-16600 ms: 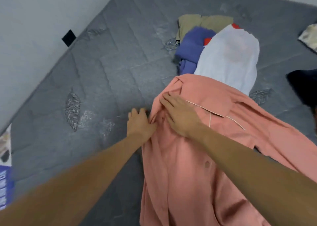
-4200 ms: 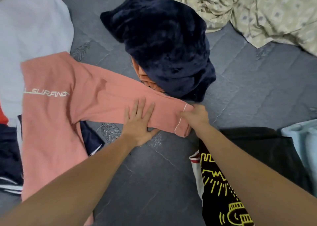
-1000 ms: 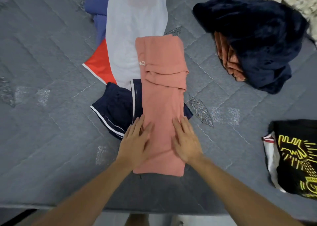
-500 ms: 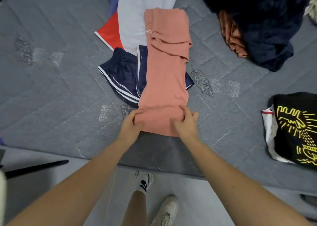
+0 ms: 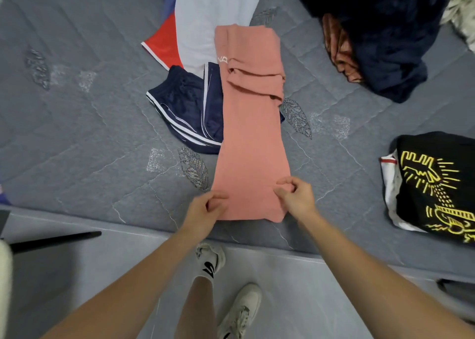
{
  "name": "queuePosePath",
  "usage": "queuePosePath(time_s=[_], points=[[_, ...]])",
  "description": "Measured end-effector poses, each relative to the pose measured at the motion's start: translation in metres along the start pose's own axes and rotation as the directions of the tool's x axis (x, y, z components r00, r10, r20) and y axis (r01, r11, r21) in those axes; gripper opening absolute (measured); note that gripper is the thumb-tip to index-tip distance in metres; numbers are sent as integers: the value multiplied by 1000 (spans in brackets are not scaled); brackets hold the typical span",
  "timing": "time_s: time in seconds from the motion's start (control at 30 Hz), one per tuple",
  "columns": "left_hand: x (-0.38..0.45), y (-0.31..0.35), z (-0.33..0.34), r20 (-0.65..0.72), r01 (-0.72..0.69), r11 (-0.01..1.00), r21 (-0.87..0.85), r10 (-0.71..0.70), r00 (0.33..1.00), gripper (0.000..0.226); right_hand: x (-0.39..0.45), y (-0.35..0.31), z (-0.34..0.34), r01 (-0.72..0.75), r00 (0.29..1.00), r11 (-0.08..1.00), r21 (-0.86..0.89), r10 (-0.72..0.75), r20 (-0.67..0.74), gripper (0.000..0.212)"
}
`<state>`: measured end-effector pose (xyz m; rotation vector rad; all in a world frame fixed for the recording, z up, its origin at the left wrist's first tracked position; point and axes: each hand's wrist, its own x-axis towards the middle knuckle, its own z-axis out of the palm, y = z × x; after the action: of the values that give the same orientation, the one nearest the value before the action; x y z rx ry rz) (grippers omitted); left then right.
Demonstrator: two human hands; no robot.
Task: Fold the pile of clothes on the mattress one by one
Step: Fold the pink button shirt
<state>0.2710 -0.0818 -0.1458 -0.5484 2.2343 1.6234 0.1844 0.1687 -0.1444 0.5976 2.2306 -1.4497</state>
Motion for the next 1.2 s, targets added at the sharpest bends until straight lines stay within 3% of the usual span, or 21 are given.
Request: queuePosePath(time_s=[0.1,0.17,0.27,0.33,0.43,0.57,0.67,0.73,0.8,0.87,0.9,0.97,1.1,1.2], points=[[-19,-4,11,87,64,997,-40,-61,994,65,-14,10,-12,-157,980,986,49,149,130,25],[-25,-7,13,127,51,999,-14,-49,991,79,-21,5,-16,-289,940,949,129,255,227,44],[-24,-9,12,77,-24,998,66,19,997,88,-26,-3,-22,-324,914,923,207,249,320,70],[-19,-3,10,22,-44,991,126,41,999,80,-25,-5,-24,-242,931,960,139,189,313,71],[-8,4,2,14,-115,947,301,116,993,64,-12,4,-28,17,980,996,-86,0,199,70],[-4,16,-8,72,-263,773,577,273,959,48,-1,4,-40,310,951,836,-453,-279,135,51],[4,22,-15,148,-456,616,642,483,863,27,0,-3,-45,413,908,733,-541,-377,183,41],[11,27,-18,163,-497,669,552,498,851,14,5,-7,-47,425,901,733,-531,-400,169,39],[20,38,-16,33,-360,855,374,376,926,10,14,-8,-45,365,931,845,-391,-339,135,34],[35,47,-10,-106,-132,965,225,159,982,21,22,-13,-39,183,979,959,-217,-157,130,18],[43,50,-6,-139,-37,981,191,65,988,27,27,-12,-36,76,987,986,-148,-54,149,8],[57,55,2,-167,92,976,198,-59,984,36,35,-9,-28,-126,979,984,-123,143,145,38],[65,58,16,-205,201,952,231,-154,967,37,44,-3,-13,-184,983,972,-145,184,-11,57],[60,51,23,-213,195,968,155,-160,964,28,51,6,-8,-196,980,975,-103,190,-62,54]])
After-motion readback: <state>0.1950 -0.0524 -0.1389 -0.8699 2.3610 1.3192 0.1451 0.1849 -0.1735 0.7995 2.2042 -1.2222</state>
